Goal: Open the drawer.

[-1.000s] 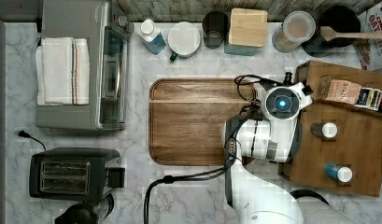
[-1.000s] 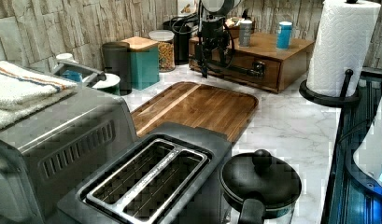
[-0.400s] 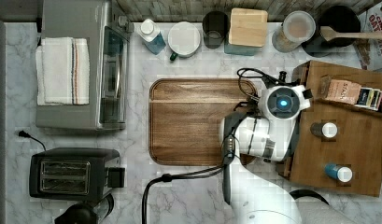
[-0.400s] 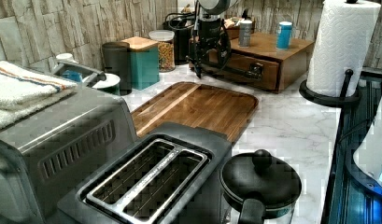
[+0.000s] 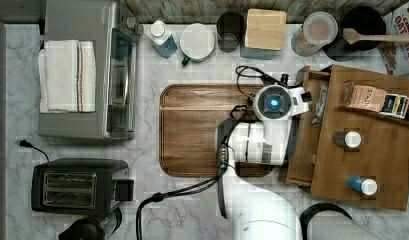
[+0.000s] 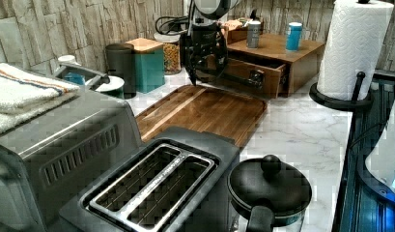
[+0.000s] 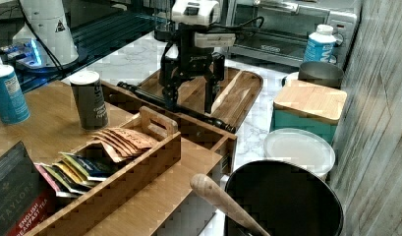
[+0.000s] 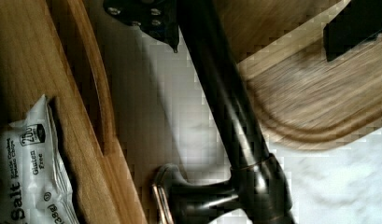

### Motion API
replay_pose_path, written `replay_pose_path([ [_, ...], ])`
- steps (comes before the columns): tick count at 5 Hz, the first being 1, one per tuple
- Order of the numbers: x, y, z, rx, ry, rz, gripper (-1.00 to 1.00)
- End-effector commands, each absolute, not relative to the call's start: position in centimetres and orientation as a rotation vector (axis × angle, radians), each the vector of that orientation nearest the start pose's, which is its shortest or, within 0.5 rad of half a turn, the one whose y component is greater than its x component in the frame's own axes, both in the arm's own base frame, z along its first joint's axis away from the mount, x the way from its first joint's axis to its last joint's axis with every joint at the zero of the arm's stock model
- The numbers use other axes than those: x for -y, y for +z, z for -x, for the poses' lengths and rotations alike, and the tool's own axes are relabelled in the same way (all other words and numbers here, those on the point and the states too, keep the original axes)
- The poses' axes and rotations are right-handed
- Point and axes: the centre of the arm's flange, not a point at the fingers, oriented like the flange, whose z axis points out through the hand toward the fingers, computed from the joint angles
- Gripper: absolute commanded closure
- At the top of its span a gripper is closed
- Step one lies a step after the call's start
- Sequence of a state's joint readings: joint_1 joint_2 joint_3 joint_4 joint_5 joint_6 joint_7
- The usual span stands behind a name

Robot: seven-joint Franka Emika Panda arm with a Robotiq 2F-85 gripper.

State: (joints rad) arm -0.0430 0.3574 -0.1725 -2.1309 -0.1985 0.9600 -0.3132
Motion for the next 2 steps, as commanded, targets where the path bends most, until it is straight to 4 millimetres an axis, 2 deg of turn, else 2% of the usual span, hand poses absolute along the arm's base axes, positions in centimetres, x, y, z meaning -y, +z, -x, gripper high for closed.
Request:
replay_pose_path([
  [1, -10.2, 26.4, -61.2, -0.465, -0.254, 3.143, -1.00],
  [2, -12.0, 26.9, -61.5, -0.527, -0.272, 3.140, -1.00],
])
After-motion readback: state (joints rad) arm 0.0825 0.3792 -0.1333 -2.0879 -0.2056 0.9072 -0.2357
